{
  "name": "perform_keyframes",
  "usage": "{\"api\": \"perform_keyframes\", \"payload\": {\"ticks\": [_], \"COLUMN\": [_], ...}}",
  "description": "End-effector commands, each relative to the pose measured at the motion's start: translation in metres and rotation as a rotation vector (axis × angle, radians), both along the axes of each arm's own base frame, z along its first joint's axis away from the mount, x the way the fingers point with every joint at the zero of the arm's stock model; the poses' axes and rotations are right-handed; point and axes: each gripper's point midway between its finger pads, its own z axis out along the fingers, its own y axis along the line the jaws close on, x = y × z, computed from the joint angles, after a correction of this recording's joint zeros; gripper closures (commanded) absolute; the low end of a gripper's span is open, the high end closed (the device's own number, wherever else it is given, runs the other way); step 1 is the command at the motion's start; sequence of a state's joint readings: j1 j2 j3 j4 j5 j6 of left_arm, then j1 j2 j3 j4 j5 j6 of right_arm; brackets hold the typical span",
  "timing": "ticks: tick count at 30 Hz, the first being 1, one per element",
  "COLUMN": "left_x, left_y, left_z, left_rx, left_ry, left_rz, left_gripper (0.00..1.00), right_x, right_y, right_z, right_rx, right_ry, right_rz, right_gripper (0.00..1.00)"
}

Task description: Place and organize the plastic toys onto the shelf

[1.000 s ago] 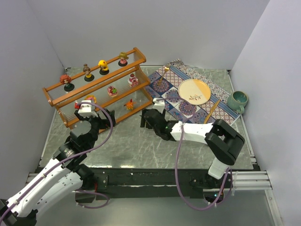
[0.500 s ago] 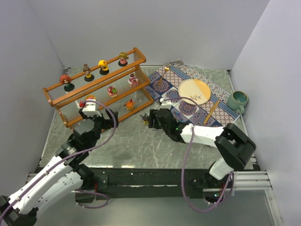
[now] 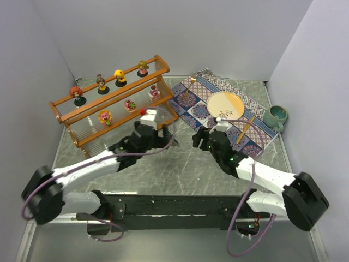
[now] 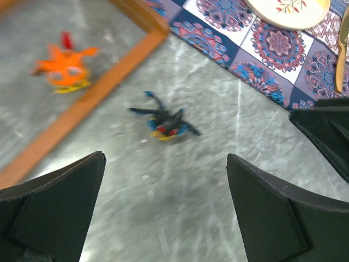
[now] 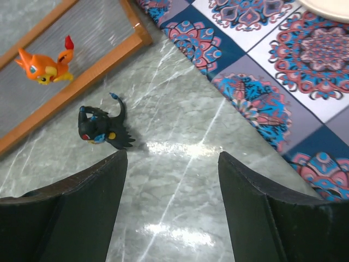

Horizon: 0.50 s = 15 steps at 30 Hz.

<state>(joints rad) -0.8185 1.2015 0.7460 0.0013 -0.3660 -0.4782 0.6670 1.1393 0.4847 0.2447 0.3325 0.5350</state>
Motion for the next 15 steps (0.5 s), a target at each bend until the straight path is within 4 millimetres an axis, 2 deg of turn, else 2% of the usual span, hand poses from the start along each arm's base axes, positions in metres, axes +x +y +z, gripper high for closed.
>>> {"api": "perform_keyframes", "payload": {"ticks": [1, 2, 3, 5, 6, 11, 15], "left_x": [0.022, 0.025, 0.027, 0.034, 0.036, 0.047, 0.051], "left_y": [-0.033, -0.038, -0.043, -0.047, -0.050, -0.061, -0.066], "left_z": [0.003, 0.002, -0.011, -0.017, -0.030, -0.040, -0.059], "left_rx": [-0.078, -0.078, -0.056, -0.040, -0.012, 0.029, 0.066], "left_ry": [-0.028, -0.029, -0.015, -0.012, 0.006, -0.007, 0.023], "left_rz": [0.054, 0.057, 0.057, 0.068, 0.065, 0.052, 0.050], "left_gripper": [0.04, 0.05, 0.06, 0.09, 0.10, 0.18, 0.22], "right_x": [-0.003, -0.006, -0.010, -0.014, -0.017, -0.024, -0.030], "right_y": [-0.018, -0.019, -0.022, -0.023, -0.025, -0.033, -0.041], "right_z": [0.010, 0.015, 0.009, 0.012, 0.007, 0.010, 0.006], "right_rx": [0.040, 0.060, 0.059, 0.075, 0.069, 0.073, 0.064], "right_ry": [-0.042, -0.056, -0.045, -0.057, -0.046, -0.068, -0.067], "right_rz": [-0.054, -0.055, -0.052, -0.046, -0.040, -0.047, -0.063], "right_gripper": [0.25, 0.25, 0.25, 0.25, 0.25, 0.23, 0.19]}}
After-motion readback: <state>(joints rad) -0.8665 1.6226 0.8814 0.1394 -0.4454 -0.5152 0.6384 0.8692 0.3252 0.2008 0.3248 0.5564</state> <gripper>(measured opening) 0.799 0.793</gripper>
